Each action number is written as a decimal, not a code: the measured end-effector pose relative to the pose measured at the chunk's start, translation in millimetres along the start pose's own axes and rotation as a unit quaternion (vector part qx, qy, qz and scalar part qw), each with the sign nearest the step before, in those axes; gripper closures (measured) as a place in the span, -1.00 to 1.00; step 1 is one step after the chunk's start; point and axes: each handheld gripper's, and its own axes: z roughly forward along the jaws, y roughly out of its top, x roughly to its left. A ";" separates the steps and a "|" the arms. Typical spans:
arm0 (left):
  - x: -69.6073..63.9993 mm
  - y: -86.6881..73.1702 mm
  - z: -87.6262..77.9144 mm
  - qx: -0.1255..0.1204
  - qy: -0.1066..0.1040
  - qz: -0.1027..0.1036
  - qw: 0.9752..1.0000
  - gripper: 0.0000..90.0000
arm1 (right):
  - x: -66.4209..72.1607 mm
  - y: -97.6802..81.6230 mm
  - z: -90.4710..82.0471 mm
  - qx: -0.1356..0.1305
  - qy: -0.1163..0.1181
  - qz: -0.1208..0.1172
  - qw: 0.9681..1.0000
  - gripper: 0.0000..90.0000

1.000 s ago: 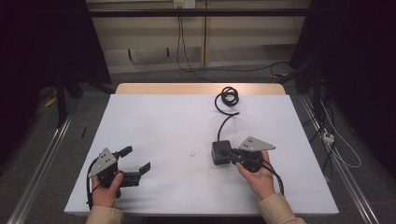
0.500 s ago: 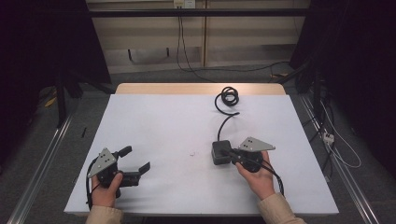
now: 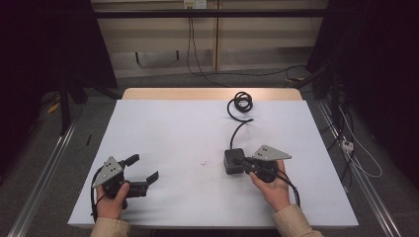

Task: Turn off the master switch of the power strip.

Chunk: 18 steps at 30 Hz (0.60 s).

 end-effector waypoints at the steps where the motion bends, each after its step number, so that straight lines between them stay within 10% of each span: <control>1: 0.1 0.0 -0.1 0.000 0.000 0.000 1.000 -0.94 | 0.0 0.0 0.0 0.000 0.000 -0.001 1.000 1.00; 18: 0.4 -0.4 -1.0 0.000 0.002 -0.002 1.000 -0.94 | -1.8 1.2 -2.5 -0.023 0.003 0.003 1.000 0.91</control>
